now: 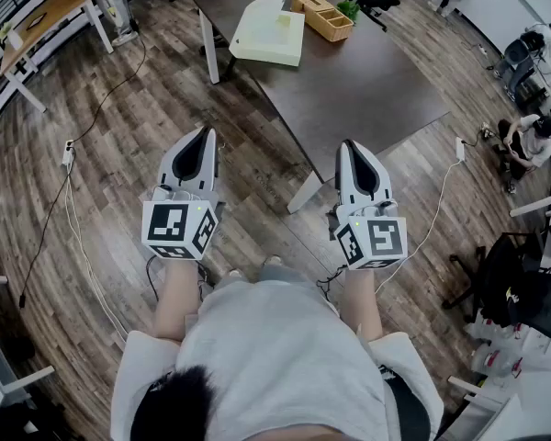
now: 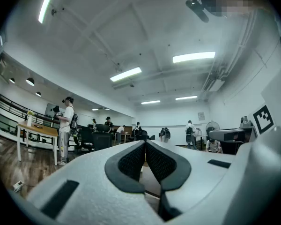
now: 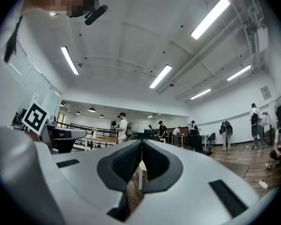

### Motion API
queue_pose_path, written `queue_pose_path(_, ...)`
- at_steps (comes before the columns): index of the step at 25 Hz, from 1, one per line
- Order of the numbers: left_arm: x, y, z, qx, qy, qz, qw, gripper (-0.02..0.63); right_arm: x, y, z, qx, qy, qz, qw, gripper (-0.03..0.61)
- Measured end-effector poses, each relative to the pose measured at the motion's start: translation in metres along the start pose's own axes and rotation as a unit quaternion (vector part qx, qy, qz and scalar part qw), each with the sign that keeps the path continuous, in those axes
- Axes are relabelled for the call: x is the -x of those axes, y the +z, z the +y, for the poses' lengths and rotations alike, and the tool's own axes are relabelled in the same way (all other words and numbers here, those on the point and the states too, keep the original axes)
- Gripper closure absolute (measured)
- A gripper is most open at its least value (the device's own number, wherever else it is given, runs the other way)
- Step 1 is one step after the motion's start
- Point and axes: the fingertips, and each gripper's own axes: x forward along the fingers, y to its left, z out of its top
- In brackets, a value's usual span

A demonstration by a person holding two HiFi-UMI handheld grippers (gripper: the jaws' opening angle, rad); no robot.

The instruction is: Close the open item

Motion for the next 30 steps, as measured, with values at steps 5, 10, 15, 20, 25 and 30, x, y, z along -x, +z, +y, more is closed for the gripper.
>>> queue_pose_path(5, 0.001, 0.004, -0.004, -0.002, 0.003, -0.005, 1.0000, 0.604, 0.004, 0.003, -0.003, 0.000, 0.002, -0.003, 1.000, 0.565)
queue_pose_path(10, -0.007, 0.003, -0.011, -0.004, 0.005, -0.005, 1.0000, 0.604, 0.004, 0.003, -0.013, -0.002, 0.003, -0.007, 1.000, 0.565)
queue_pose_path(15, -0.015, 0.002, -0.020, -0.007, 0.006, -0.004, 1.0000, 0.604, 0.003, 0.002, -0.025, -0.003, 0.003, -0.008, 1.000, 0.566)
queue_pose_path(20, -0.028, 0.001, -0.026, -0.009, 0.009, -0.004, 0.9999, 0.604, -0.002, 0.002, -0.041, -0.007, 0.001, -0.015, 1.000, 0.565)
queue_pose_path(25, -0.046, -0.002, -0.033, -0.013, 0.015, -0.004, 0.9998, 0.604, -0.011, -0.003, -0.058, -0.021, 0.009, -0.021, 1.000, 0.565)
queue_pose_path(30, -0.056, -0.009, -0.048, -0.015, 0.015, -0.003, 0.9998, 0.604, -0.013, -0.012, -0.071, -0.024, 0.022, -0.015, 0.999, 0.565)
